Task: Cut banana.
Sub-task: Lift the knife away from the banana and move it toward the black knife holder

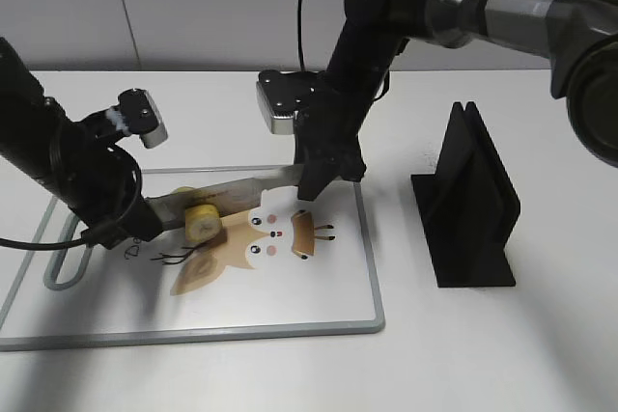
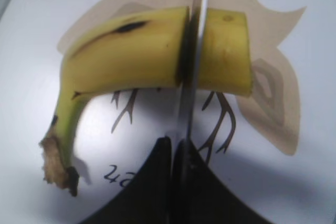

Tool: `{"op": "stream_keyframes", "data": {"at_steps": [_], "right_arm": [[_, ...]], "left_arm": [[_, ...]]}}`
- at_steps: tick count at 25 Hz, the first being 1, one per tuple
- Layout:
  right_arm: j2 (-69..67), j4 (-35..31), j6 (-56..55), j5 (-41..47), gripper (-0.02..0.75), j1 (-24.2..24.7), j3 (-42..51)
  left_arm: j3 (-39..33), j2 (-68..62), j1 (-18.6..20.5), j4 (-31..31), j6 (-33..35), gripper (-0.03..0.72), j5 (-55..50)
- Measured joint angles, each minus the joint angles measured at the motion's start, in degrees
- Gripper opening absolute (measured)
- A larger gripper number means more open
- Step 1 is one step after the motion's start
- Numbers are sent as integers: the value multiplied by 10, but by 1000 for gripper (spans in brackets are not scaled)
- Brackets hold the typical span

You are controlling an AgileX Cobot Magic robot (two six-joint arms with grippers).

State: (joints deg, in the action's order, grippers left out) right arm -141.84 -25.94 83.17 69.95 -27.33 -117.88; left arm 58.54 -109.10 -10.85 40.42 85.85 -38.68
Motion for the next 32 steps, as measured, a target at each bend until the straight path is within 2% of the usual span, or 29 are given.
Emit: {"op": "stream_keyframes", "data": {"at_steps": [13,17,22,32], "right_arm": [[44,3,-2,-1,169,0,-1],[55,10,-9,4,171,0,-1],[65,14,-12,7,171,0,0],[138,20,-14,7,172,-3,0]], "left_arm": [[0,70,0,-10,-8,0,-6],[-3,77,-11,-16,-15,0,-5],[-5,93,-25,-52,-38,-1,2],[-5,199,-27,-105,-46,-1,-22]]}}
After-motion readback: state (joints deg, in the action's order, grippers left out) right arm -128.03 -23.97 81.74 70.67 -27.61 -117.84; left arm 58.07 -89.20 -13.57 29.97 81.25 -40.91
